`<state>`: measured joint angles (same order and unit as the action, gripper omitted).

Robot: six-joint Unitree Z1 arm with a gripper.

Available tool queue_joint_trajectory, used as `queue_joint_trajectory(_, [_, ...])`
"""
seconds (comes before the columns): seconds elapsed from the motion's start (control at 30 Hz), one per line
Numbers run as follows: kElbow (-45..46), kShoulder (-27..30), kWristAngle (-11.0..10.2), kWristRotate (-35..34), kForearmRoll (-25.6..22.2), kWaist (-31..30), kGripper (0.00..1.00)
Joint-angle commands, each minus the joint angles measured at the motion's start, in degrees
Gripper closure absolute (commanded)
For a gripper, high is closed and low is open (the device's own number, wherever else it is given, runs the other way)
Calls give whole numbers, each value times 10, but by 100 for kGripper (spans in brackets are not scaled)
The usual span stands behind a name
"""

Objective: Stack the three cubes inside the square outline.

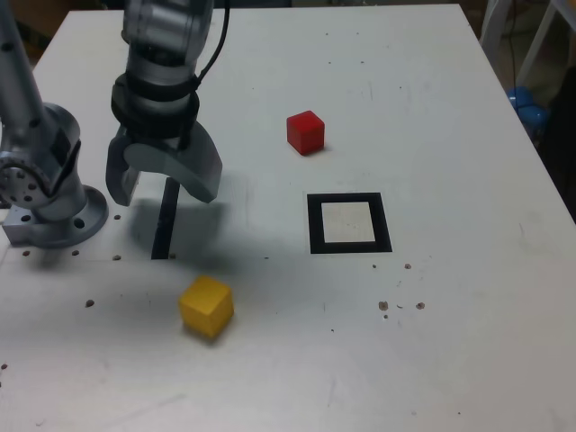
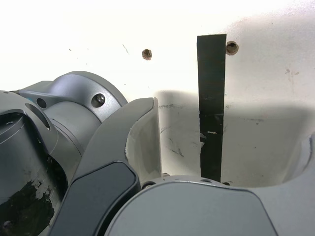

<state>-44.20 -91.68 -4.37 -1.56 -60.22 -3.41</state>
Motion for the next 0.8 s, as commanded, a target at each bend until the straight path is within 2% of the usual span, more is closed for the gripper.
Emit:
queue_joint_trajectory(0.0, [-2,-2,0,-1,-1,-1,1])
queue_joint_trajectory(0.53, [-8,-2,0,-1,-3,-1,1])
queue_joint_trajectory(0.77, [-46,-12,1,-3,-48,1,1])
